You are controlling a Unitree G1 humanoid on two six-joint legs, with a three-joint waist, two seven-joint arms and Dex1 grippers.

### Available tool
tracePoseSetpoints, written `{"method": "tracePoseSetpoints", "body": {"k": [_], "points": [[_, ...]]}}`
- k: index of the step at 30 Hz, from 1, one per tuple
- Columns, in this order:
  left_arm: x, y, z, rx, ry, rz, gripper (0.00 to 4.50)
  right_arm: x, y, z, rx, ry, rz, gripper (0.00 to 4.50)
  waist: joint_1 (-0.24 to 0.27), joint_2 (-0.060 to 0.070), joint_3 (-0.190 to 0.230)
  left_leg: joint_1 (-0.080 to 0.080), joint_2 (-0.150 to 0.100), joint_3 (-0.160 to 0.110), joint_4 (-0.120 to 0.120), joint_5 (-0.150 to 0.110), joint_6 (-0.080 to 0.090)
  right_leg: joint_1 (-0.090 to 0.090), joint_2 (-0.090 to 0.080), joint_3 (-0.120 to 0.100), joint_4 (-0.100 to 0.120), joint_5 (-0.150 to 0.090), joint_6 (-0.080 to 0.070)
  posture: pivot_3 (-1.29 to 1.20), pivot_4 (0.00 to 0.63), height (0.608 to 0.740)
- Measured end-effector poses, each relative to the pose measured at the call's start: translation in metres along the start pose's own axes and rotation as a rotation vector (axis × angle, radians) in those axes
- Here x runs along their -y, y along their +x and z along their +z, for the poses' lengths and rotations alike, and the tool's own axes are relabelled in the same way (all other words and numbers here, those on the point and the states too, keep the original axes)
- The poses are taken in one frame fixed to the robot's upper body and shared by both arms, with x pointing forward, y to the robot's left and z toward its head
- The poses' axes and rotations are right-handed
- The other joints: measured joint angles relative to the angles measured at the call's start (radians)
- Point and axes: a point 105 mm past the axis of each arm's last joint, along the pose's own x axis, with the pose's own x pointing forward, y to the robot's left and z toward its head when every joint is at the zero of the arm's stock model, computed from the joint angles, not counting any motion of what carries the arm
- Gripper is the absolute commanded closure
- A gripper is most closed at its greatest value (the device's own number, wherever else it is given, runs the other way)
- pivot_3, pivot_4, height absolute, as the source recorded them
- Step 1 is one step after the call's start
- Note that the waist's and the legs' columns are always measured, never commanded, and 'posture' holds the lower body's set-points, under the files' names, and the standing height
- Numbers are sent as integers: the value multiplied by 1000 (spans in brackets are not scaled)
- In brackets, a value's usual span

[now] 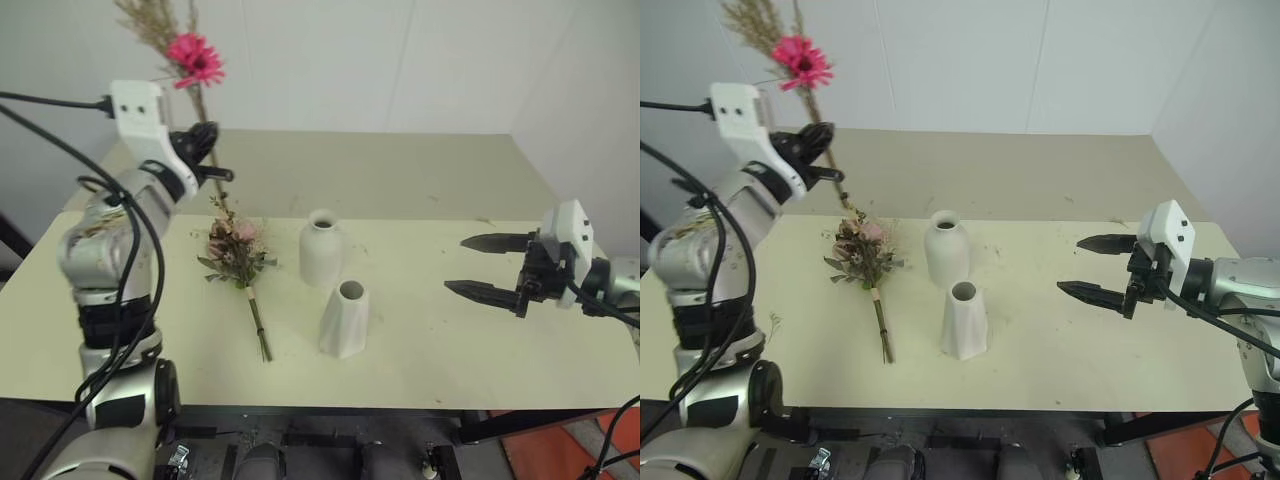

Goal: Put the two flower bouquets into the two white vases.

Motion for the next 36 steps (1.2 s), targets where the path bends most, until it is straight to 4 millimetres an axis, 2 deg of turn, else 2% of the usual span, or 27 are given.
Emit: {"method": "tracePoseSetpoints", "body": {"k": [2,3,5,8,13,21,26,32,36], "points": [[21,18,-8,6,-64,-114,4481,0,-1,-2,-3,5,-7,0,-15,0,0,0,0,0,0,0,0,0,0,1,1,0,0,0,150,740],[39,34,-6,32,-108,-182,4481,-1,0,-2,0,5,-9,0,-9,0,0,-1,0,-1,2,0,0,0,1,-1,0,1,1,0,150,740],[69,50,-1,67,-124,-292,4481,-2,2,1,7,-8,-14,0,-1,0,0,-2,-1,-1,3,0,0,1,0,-1,-2,1,2,0,150,740],[88,60,2,94,-146,-371,4481,-6,2,2,6,-21,-21,0,-5,0,0,-3,-1,-1,2,0,1,0,0,1,-4,2,3,0,150,740],[105,64,-13,69,-180,-456,4481,-11,-3,-2,-8,-11,-54,0,-12,0,0,-3,-1,-1,2,0,1,-1,0,1,-3,2,3,0,150,740],[120,60,-12,75,-176,-563,4481,-16,-4,0,13,-3,-78,0,-13,0,0,-3,-1,-1,2,0,1,-1,0,1,-3,1,3,0,150,740],[124,59,1,105,-161,-611,4481,-15,-4,1,17,1,-91,0,-12,0,0,-3,-1,-1,2,0,1,-1,0,1,-3,1,3,0,150,740],[127,44,10,122,-116,-718,4481,-16,-4,-1,12,5,-95,0,-15,0,0,-2,-1,-1,2,0,1,-1,0,1,-3,1,3,0,150,740],[128,33,-8,71,-92,-760,4481,-17,-4,-2,10,6,-95,0,-15,0,0,-2,-1,-1,2,0,1,0,0,1,-2,1,3,0,150,740]]}}
